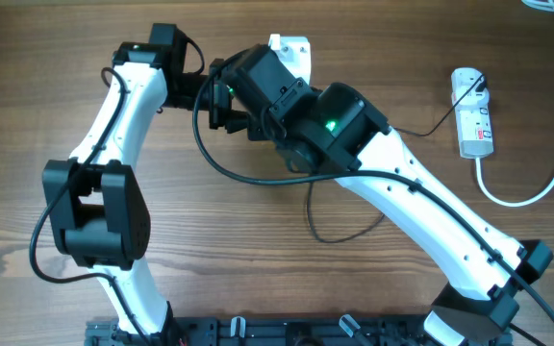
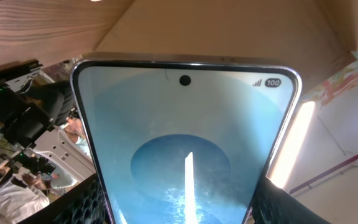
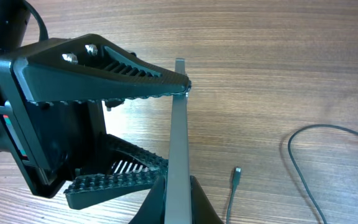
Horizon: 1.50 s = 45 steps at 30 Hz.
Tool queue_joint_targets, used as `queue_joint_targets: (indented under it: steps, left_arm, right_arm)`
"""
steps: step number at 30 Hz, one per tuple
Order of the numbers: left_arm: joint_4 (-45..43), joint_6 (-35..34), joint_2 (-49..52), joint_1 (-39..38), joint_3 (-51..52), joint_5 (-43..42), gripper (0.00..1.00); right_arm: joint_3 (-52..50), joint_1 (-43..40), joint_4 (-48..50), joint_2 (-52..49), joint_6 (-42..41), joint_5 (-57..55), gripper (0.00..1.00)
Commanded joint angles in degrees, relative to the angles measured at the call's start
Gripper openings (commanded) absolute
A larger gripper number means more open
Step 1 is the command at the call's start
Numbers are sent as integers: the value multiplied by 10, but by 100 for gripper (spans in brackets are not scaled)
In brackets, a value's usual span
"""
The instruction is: Plug charger to phone and switch on socket
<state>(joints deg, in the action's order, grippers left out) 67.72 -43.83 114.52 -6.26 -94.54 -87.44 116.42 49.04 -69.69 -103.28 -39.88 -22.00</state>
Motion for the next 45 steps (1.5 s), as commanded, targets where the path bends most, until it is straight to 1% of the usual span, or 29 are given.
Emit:
queue_joint_targets:
  steps: [1, 3, 5, 7, 11, 14, 17, 19, 22, 23, 26, 27, 29, 30, 32, 33, 36, 39, 41, 42, 45]
  left_arm:
    - [-4, 1, -21, -3, -1, -29, 67]
    - [-16, 1, -21, -3, -1, -29, 69]
    - [-30, 1, -21, -3, -1, -29, 81]
    - [-42, 1, -21, -3, -1, -25, 100]
    - [-56, 1, -21, -3, -1, -9, 100]
    - [-63, 0, -21, -3, -1, 3, 100]
    - [-67, -4, -21, -3, -1, 3, 100]
    - [-67, -9, -21, -3, -1, 2, 100]
    - [-67, -43, -21, -3, -1, 1, 100]
    - [-67, -63, -21, -3, -1, -3, 97]
    - [-67, -101, -21, -4, -1, -7, 86]
    - [-67, -108, -21, -4, -1, -6, 82]
    - [-67, -109, -21, -3, -1, -6, 79]
    - [-67, -109, -21, -4, -1, -6, 74]
    - [-67, -109, -21, -4, -1, -7, 66]
    - [-67, -109, -21, -4, -1, -8, 64]
    - [-67, -111, -21, -4, -1, -22, 62]
    - [-67, -111, -21, -4, -1, -29, 62]
    - [-67, -111, -21, -4, -1, -29, 59]
    - [-67, -111, -21, -4, -1, -29, 56]
    - [-67, -123, -21, -4, -1, -29, 44]
  right_arm:
    - [12, 3, 6, -7, 5, 0, 5]
    - [12, 3, 7, -7, 8, 0, 4]
    - [12, 2, 9, -7, 8, 0, 5]
    - [13, 2, 19, -6, 0, -11, 5]
    - [13, 0, 20, 1, -82, -61, 5]
    - [13, -6, 20, 10, -179, -89, 5]
    - [13, -11, 19, 14, -297, -89, 5]
    - [13, -11, 16, 14, -356, -86, 5]
    - [13, -11, 15, 14, -428, -70, 5]
    - [13, -11, 15, 14, -473, -63, 4]
    - [13, -11, 14, 14, -571, -49, 5]
    - [13, -11, 11, 14, -602, -49, 5]
    - [13, -11, 5, 14, -653, -49, 5]
    - [13, -11, 1, 14, -676, -49, 4]
    - [13, -11, 0, 14, -699, -49, 5]
    - [13, -11, 0, 14, -701, -49, 5]
    - [13, -11, 0, 14, -703, -48, 5]
    - [12, -11, -1, 14, -731, -45, 5]
    - [12, -11, -1, 14, -749, -44, 5]
    - [12, -11, -1, 14, -758, -44, 5]
    - [12, -11, -1, 14, -788, -18, 5]
